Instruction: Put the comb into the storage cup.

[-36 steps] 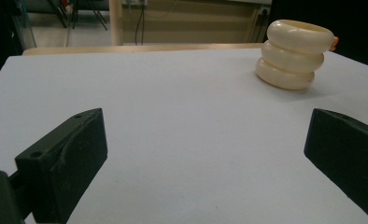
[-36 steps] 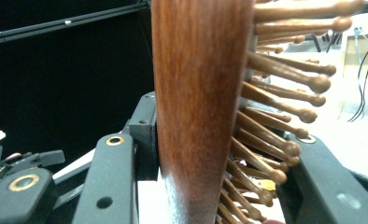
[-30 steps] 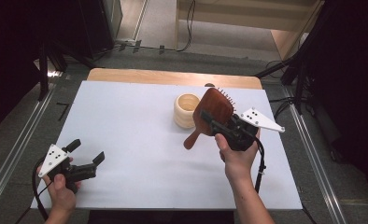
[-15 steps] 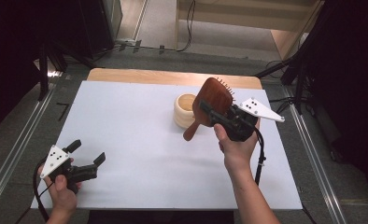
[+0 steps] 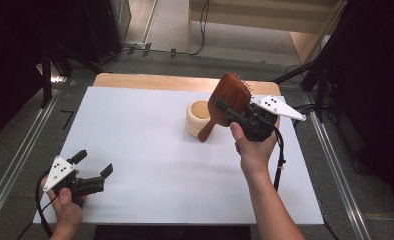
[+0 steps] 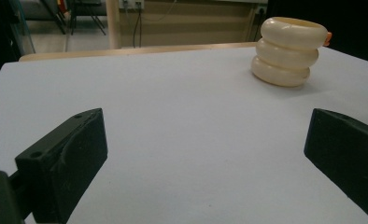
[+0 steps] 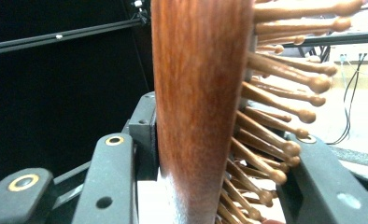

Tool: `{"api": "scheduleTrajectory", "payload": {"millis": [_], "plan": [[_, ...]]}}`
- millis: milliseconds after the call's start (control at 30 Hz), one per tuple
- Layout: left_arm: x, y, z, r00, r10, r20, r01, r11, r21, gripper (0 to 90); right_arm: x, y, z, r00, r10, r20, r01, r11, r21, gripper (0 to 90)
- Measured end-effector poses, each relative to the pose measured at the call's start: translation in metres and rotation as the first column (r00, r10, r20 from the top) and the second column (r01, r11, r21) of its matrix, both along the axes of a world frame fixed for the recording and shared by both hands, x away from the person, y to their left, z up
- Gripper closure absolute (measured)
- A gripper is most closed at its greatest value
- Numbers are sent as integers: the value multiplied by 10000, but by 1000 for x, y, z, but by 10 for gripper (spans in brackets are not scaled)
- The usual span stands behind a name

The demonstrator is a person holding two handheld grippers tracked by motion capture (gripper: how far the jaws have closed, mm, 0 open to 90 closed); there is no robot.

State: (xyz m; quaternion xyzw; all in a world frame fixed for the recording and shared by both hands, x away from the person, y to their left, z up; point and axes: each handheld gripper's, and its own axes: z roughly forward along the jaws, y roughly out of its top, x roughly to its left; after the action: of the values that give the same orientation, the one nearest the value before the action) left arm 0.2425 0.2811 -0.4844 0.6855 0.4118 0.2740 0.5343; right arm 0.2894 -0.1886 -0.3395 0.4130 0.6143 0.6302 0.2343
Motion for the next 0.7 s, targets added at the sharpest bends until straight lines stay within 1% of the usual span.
{"api": "scheduleTrajectory", "payload": {"millis": [233,400,700], "plan": [[0,1,0,10000,44,26,-44,10000,-12,2,8,0,5,9999,-79,81,80,10000,-25,530],[-1,0,1,10000,57,67,-57,10000,27,2,14,-2,11,9998,-177,112,177,9998,16,530],[-1,0,1,9999,88,74,-88,9999,51,2,21,-2,21,9991,-310,281,313,9995,-75,530]]}}
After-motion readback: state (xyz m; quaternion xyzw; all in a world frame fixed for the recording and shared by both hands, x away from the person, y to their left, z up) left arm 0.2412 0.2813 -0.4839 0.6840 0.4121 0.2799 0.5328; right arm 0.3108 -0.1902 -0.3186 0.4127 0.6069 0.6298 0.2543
